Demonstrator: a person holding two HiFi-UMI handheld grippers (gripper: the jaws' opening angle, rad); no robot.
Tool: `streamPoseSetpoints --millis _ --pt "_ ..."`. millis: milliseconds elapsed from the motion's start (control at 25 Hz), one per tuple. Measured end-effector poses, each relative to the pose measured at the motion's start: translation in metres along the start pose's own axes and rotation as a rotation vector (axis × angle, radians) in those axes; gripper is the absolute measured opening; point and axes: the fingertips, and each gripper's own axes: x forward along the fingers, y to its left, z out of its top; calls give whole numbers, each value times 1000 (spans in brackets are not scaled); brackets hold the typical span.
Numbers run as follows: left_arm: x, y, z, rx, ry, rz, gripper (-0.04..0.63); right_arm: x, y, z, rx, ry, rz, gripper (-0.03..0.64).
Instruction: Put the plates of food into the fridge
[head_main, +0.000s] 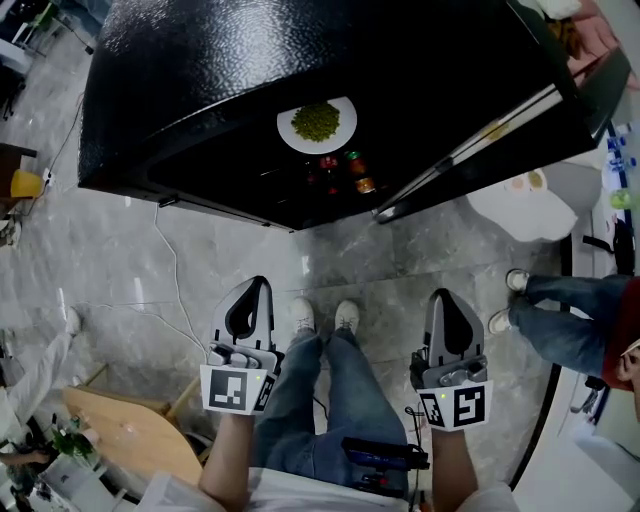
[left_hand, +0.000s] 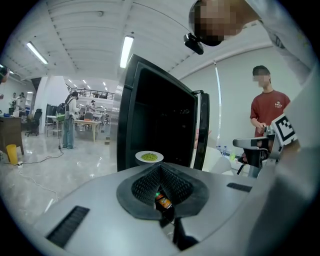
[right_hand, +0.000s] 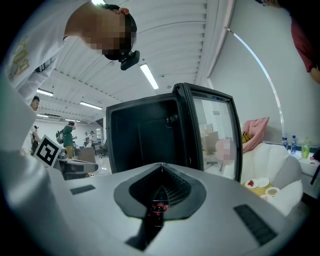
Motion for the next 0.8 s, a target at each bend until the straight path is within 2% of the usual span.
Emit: streamPoseSetpoints --millis 800 --pt "-13 1 25 -1 -27 11 6 -19 7 14 6 11 -30 12"
